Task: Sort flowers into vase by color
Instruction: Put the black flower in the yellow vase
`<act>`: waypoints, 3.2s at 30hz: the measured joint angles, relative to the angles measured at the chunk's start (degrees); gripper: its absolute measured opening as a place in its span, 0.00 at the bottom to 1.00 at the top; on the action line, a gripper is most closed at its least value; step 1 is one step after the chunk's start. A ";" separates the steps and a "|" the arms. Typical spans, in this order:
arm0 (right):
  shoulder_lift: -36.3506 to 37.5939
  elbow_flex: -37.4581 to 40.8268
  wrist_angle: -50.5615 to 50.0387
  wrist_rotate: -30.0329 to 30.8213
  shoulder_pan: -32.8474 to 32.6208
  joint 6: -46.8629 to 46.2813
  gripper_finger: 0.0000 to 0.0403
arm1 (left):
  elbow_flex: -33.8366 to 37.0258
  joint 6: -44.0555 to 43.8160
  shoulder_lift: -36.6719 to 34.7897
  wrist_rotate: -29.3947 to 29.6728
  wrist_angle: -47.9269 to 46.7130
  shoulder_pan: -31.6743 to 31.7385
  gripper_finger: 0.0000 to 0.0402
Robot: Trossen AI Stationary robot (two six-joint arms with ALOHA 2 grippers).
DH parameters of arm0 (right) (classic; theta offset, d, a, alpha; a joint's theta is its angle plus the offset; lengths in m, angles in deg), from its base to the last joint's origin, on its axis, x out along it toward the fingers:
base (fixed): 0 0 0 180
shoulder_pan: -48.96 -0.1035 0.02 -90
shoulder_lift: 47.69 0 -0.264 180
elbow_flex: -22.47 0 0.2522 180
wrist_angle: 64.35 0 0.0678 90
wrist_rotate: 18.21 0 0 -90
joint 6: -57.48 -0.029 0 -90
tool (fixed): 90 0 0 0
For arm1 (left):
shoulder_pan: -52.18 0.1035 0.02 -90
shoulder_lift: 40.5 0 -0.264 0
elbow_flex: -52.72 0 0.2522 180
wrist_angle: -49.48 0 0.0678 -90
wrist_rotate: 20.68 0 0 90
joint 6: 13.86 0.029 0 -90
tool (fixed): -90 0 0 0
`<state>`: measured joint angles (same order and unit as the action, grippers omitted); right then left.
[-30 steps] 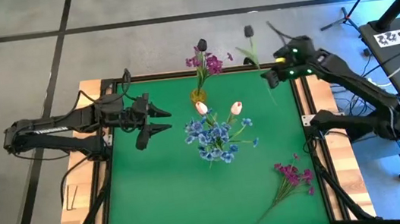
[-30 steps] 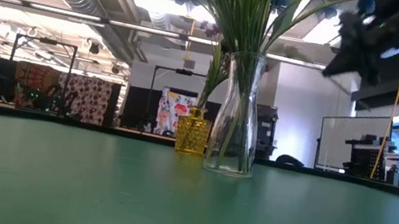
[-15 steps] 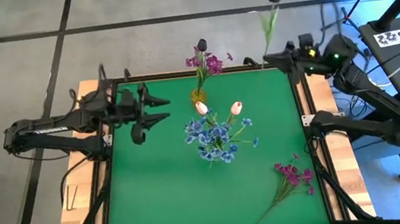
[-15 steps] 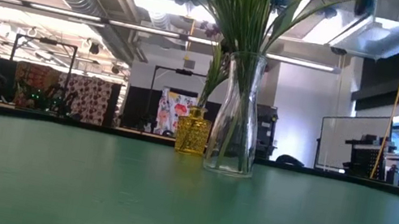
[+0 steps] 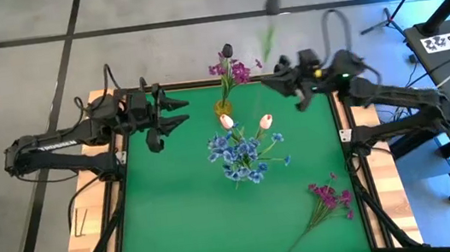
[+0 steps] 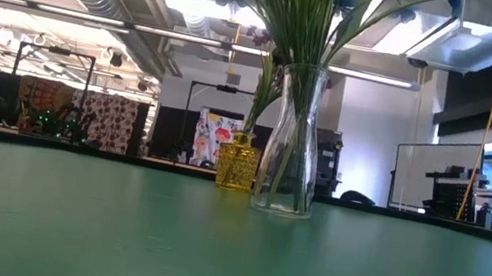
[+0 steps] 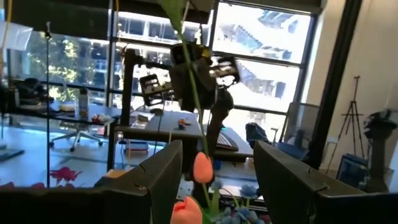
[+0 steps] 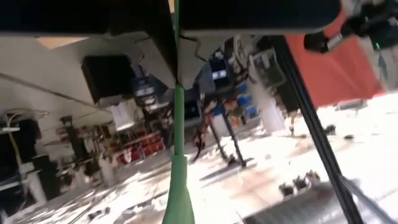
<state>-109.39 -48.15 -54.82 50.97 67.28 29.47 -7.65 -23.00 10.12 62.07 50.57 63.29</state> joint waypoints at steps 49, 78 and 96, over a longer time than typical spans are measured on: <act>-29.80 -29.77 -20.40 7.72 -11.23 16.32 0.00 | -20.20 -0.22 11.77 1.40 -15.72 1.25 0.37; -27.99 -29.66 -23.03 5.29 -11.17 18.00 0.31 | -20.10 2.38 13.76 4.30 -19.59 1.19 0.01; -13.03 -29.75 -42.12 16.90 -11.23 25.31 0.61 | -20.04 15.26 9.47 13.71 -22.96 3.63 0.00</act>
<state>-122.42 -77.90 -96.95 67.87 56.05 54.78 -27.69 -7.74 19.59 75.78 27.62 66.92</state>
